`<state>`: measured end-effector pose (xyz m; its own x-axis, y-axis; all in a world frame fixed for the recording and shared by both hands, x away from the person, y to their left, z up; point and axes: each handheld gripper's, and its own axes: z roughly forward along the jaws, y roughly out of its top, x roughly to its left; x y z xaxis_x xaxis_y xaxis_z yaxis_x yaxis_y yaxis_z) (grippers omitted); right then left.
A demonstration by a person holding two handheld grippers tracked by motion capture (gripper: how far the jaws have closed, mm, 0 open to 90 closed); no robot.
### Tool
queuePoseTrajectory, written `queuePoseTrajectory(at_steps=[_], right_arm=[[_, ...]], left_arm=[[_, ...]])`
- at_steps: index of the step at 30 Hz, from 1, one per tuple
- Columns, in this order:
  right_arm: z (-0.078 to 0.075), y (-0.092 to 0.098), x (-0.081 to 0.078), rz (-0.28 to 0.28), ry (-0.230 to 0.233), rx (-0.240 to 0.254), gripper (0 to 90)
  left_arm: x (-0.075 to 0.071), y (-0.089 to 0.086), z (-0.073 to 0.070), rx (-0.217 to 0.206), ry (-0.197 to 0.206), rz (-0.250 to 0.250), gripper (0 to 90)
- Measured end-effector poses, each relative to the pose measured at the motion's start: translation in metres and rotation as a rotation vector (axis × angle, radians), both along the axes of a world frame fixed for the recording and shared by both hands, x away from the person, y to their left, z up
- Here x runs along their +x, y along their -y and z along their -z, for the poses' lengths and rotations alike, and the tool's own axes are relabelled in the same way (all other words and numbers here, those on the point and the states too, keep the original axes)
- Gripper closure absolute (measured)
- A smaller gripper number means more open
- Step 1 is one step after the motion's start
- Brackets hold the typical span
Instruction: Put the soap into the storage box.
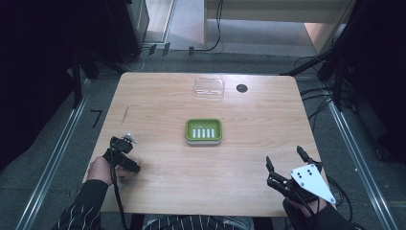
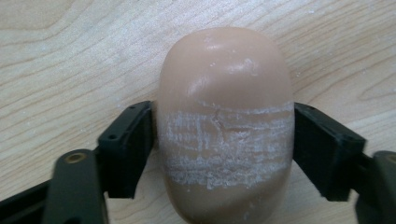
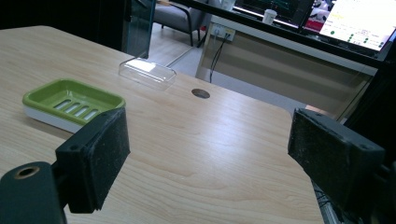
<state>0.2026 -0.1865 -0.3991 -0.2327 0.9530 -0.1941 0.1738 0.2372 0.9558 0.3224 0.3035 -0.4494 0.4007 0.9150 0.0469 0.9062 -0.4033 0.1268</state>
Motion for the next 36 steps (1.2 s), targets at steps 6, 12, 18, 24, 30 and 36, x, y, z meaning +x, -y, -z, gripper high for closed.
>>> queuePoseTrajectory(at_steps=[6,12,18,24,30,36], right_arm=[[0.000,-0.001,0.000,-0.005,0.000,-0.004,13.4],[0.000,0.000,0.000,-0.001,-0.003,0.008,13.4],[0.000,0.000,0.000,-0.005,-0.004,0.004,13.4],[0.000,-0.001,0.001,-0.007,-0.004,-0.001,13.4],[0.000,0.001,0.001,-0.008,-0.009,0.015,13.4],[0.000,0.001,0.001,-0.009,-0.011,0.012,13.4]], left_arm=[[-0.001,0.000,0.000,-0.004,0.009,0.000,33.5],[-0.001,0.000,0.000,-0.008,0.009,0.024,33.6],[-0.002,0.005,-0.005,0.002,0.017,0.066,33.5],[-0.003,0.009,-0.008,-0.004,0.013,0.101,33.6],[0.000,0.016,-0.010,-0.002,0.020,0.145,33.6],[0.003,0.026,-0.012,0.004,0.022,0.190,33.5]])
